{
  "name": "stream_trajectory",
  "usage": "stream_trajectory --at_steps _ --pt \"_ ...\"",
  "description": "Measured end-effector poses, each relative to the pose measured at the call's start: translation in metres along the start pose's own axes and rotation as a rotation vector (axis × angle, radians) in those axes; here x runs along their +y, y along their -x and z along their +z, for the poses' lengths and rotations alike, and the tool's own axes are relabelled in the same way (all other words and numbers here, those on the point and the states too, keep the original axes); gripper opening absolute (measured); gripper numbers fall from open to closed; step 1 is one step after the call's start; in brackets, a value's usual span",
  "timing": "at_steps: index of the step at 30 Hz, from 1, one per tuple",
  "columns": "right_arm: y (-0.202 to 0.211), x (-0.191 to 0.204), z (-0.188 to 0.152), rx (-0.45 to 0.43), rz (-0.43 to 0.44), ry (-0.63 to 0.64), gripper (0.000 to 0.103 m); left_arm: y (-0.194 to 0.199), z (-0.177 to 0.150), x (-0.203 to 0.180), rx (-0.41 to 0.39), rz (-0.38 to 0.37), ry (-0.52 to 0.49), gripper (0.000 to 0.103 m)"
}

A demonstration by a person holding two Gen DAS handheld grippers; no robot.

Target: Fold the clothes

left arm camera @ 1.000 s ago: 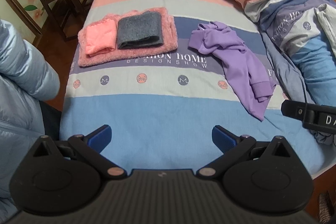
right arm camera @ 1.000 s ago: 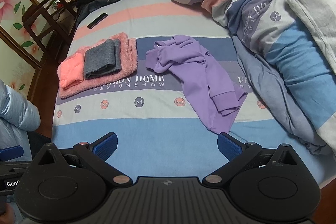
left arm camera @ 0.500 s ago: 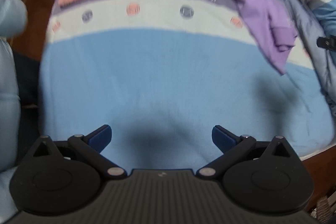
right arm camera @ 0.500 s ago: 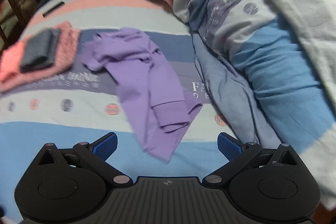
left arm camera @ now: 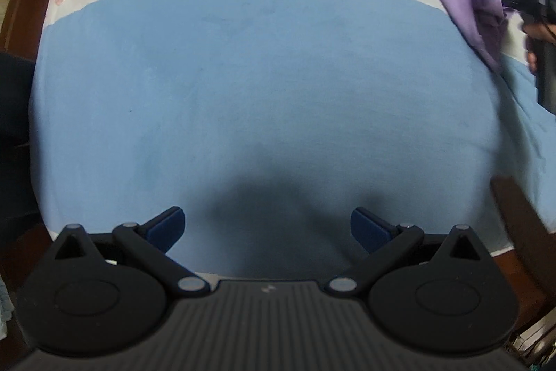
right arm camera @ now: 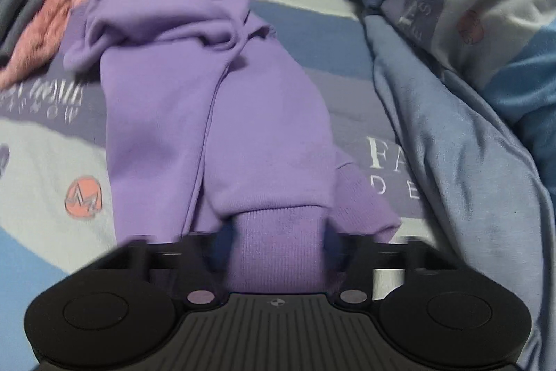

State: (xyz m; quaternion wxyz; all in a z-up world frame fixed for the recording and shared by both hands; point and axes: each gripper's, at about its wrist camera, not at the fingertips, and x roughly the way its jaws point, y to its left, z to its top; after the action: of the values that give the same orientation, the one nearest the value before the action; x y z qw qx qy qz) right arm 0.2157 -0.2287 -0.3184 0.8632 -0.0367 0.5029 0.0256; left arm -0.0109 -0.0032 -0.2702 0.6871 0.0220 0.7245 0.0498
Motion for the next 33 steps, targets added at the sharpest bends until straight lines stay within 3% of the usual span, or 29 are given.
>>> stream_trajectory --at_steps 5,13,15,20,27,31,33 --pt "0.067 -0.018 -0.004 -0.118 0.14 -0.093 0.017 0.009 0.009 0.001 -0.033 -0.04 0.039 0.103" --pt "0.257 -0.028 0.038 -0.389 0.398 -0.161 0.01 0.042 0.031 0.017 -0.125 -0.269 0.114 0.103" --pt "0.303 -0.026 0.048 -0.452 0.449 -0.156 0.01 0.048 0.033 0.021 -0.15 -0.301 0.177 0.103" --pt "0.414 -0.032 0.062 -0.608 0.564 -0.18 0.01 0.064 0.036 0.026 -0.204 -0.353 0.135 0.103" --pt "0.548 -0.032 0.066 -0.758 0.638 -0.185 0.01 0.051 0.025 0.013 -0.12 -0.501 0.014 0.103" --pt "0.609 -0.014 0.069 -0.86 0.638 -0.156 0.01 0.039 0.016 0.018 -0.077 -0.598 -0.008 0.103" --pt "0.63 -0.003 0.074 -0.904 0.646 -0.15 0.01 0.033 0.009 0.019 -0.054 -0.609 -0.002 0.103"
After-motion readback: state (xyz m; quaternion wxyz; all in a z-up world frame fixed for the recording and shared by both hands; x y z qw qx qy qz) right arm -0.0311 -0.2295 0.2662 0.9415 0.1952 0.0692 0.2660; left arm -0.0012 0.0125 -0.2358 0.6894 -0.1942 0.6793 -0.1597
